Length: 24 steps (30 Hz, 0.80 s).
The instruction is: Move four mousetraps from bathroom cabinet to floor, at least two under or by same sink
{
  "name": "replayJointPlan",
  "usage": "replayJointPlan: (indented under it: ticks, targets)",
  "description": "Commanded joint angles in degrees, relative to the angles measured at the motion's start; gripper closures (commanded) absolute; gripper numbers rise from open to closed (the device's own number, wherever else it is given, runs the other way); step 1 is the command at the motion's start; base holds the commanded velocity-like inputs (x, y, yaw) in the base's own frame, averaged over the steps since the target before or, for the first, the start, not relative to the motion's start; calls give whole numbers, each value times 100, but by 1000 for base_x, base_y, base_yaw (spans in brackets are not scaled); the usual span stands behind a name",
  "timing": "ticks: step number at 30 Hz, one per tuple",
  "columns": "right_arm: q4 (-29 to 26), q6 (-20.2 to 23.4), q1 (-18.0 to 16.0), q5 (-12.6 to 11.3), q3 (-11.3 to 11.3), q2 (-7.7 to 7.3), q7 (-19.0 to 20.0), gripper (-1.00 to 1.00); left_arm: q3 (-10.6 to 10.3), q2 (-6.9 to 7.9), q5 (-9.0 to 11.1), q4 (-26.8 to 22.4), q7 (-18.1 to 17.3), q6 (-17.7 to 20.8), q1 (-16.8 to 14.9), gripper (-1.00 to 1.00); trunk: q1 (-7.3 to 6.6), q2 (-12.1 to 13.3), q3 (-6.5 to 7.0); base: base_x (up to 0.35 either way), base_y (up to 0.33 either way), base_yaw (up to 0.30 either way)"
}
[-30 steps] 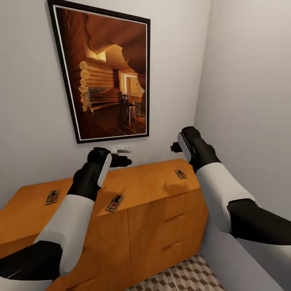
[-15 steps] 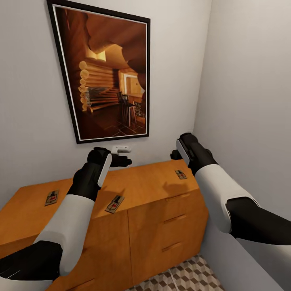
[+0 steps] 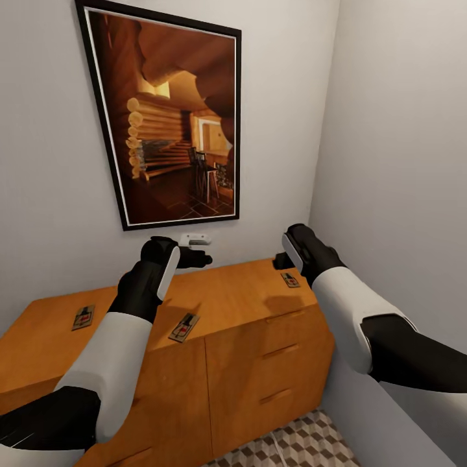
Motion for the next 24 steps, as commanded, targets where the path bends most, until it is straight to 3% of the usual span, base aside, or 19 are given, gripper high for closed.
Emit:
replayJointPlan:
  ticks: [1, 8, 24]
  targets:
    - [-4, 28, -4, 2, 22, -2, -3, -100, 1, 0, 0, -4, -10, 23, -4, -100, 0, -4, -7, 0, 0, 0]
    - [30, 28, -4, 2, 20, -27, 239, -100, -3, -6, 9, 0, -10, 23, -4, -100, 0, -4, -7, 45, -1, 0]
    - [40, 28, -4, 41, 36, -42, 339, -100, 0, -2, 25, 1, -10, 23, -4, -100, 0, -4, -7, 207, -83, 0]
